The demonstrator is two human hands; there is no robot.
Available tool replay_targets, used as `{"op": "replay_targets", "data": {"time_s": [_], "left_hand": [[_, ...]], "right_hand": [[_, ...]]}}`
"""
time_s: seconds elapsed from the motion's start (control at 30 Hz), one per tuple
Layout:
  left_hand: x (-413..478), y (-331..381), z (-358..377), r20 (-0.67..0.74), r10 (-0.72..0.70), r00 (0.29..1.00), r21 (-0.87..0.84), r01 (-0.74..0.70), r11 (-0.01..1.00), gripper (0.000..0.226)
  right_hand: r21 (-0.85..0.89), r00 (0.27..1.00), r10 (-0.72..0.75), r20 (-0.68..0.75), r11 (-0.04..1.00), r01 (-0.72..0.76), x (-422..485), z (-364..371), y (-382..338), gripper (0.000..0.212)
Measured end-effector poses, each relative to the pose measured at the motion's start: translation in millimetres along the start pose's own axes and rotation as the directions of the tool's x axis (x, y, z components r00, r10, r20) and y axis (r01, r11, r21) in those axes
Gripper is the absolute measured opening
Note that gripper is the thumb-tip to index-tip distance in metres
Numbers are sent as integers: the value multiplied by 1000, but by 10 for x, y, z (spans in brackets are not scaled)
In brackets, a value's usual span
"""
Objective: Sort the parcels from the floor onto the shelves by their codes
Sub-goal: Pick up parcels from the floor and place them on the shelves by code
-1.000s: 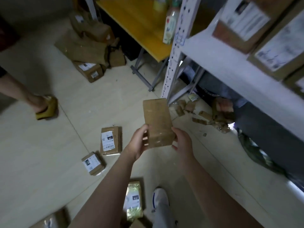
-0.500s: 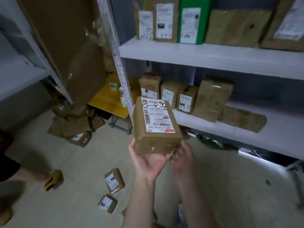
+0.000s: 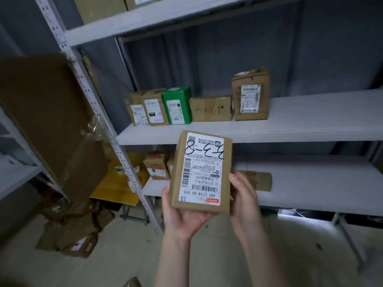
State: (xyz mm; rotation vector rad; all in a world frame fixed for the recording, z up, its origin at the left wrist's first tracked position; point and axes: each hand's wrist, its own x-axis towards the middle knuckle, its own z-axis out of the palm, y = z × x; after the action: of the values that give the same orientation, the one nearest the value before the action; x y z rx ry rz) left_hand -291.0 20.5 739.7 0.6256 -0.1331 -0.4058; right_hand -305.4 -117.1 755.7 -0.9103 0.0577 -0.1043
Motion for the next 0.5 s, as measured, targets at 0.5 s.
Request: {"op": "replay_targets", "data": {"time_s": [0.5], "left_hand": [[590, -440, 1349, -189, -47, 981, 86, 64, 994, 87]], "right_hand": [[83, 965, -135, -225, 984, 157, 72, -537, -1217, 67]]}}
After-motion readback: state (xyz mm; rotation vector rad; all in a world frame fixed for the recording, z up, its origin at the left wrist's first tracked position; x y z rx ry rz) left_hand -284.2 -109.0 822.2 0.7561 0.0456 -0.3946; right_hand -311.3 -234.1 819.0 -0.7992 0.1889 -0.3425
